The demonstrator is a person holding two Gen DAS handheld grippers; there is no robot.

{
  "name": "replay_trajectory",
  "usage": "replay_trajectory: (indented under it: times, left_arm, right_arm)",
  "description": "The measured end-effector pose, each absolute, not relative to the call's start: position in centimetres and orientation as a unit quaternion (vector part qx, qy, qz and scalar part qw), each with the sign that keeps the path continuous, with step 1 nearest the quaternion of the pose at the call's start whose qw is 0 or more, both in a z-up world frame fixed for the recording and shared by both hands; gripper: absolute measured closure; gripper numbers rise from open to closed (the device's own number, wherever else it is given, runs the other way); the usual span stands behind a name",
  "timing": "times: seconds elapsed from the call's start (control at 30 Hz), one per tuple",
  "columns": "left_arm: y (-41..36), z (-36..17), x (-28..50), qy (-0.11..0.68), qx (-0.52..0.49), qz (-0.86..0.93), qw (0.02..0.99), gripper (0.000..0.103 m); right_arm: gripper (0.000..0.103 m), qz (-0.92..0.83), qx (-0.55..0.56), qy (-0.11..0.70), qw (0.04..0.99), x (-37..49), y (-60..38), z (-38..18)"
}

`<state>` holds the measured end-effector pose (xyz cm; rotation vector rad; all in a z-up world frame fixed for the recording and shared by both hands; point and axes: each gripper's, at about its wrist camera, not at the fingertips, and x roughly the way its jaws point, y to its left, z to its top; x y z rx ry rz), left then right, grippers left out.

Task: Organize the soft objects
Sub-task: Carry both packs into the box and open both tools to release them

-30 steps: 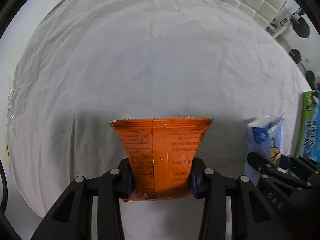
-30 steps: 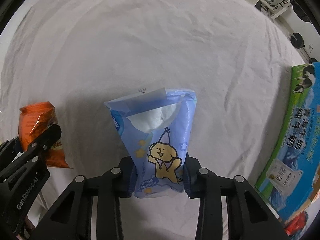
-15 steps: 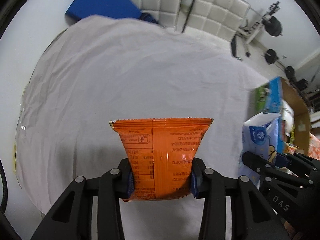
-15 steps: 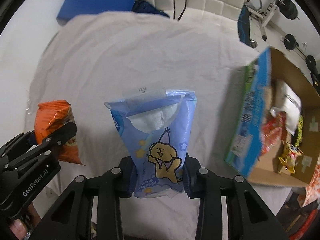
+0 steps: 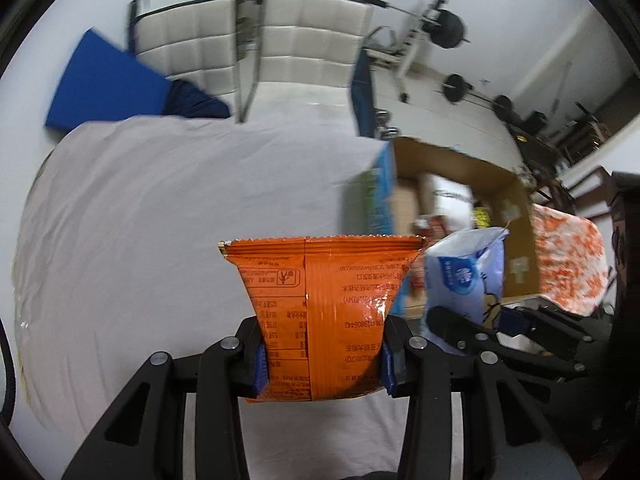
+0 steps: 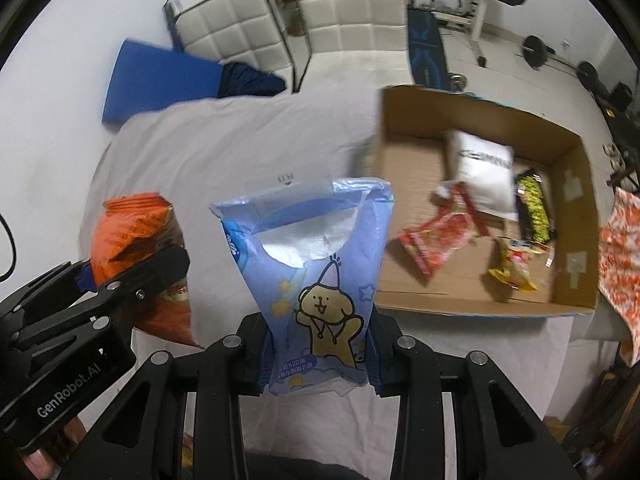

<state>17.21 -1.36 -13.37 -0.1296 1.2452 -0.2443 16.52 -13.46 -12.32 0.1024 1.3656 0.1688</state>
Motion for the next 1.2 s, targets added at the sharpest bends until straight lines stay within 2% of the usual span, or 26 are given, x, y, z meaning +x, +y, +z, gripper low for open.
replay_trajectory:
  times: [0.27,0.47,0.8,1.03,1.2]
  left_arm:
    - [-8.8,-12.1,21.1,0.586,-0.049,-0.171,0.791,0.065]
    - [-13.7,-13.6,25.7,0.603,-0.035,-0.187,0.775,0.065]
    - [-18.4,-19.8,32.6,0.648,0.017,-0.167,0.743,0.065]
    - [-20.2,-25.2,34.8,0.685,0.044,-0.15,0.712,0.065]
    - [-21.0,-27.2,35.4,0.699,0.055,-0.141,0.699,0.064]
  right_arm:
    - [0.065,0.03,0.087,0.61,0.787,16.5,-23.1,-10.5]
    - [0.065,-0.032,0.102,0.609,0.786,17.8,-31.7,-11.5]
    - [0.065,-0.096,0.101,0.653,0.745,20.7,-41.3,-19.1]
    - [0.064,-0.1,0.094,0.683,0.718,22.5,-42.3,-25.0]
    - [0.063,-0.095,0.094,0.699,0.702,23.1,-42.3,-27.2]
